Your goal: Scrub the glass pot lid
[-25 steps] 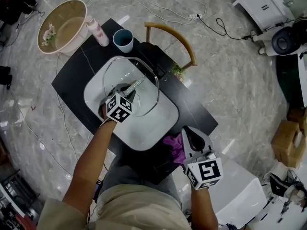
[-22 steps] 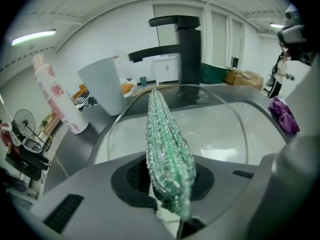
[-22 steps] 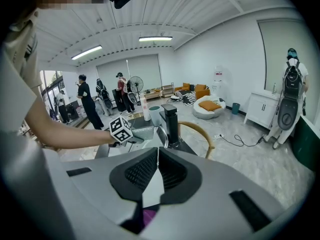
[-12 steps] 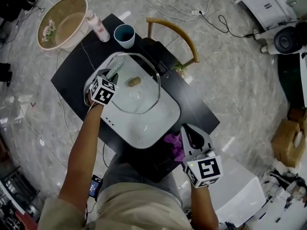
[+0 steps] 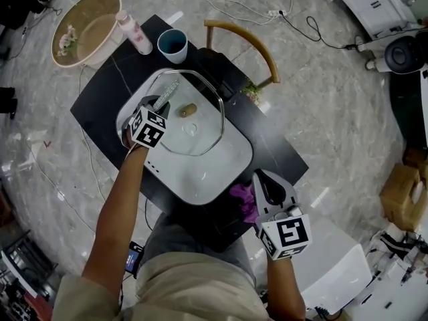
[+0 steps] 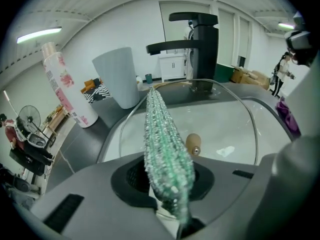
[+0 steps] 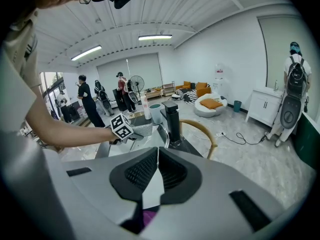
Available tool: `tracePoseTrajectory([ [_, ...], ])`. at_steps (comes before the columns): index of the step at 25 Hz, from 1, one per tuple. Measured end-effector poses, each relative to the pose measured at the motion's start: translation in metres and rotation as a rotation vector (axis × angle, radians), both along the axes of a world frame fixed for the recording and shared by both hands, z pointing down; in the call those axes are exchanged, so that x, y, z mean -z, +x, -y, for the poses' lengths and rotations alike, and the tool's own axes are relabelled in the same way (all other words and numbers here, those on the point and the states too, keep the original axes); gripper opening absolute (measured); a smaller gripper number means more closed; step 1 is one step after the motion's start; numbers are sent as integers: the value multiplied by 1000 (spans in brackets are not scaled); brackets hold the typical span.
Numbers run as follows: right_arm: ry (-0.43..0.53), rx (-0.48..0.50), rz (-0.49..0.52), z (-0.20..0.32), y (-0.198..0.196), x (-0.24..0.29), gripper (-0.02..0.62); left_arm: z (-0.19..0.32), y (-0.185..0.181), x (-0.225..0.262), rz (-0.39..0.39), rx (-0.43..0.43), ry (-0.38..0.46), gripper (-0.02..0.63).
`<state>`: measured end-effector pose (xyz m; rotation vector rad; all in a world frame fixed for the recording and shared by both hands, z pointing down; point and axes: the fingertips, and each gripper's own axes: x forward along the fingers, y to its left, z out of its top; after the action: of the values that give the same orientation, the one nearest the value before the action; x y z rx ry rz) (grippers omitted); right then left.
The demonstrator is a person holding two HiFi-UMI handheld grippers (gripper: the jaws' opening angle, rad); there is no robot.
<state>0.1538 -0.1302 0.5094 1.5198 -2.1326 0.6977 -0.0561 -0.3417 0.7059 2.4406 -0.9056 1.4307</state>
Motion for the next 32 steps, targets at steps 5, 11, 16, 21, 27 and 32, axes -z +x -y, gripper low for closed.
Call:
tracePoseTrajectory([
  [5, 0, -9, 3, -1, 5, -2, 25, -34, 43, -4, -27, -90, -18, 86],
  [11, -4, -25, 11, -5, 13, -1, 25, -85, 93, -4, -64, -210, -59, 86],
  [16, 3, -32, 15, -5, 16, -4, 25, -119, 126, -8, -51, -368, -75, 86],
  [21, -1, -28, 21, -10, 13, -8, 25, -132, 132, -10, -49, -419, -85, 86],
  [27, -7, -28, 23, -12, 12, -11, 25, -131, 127, -11, -48, -420, -85, 86],
  [32, -7, -22, 23, -12, 8, -12, 25, -122, 110, -14, -28, -409, -72, 86],
])
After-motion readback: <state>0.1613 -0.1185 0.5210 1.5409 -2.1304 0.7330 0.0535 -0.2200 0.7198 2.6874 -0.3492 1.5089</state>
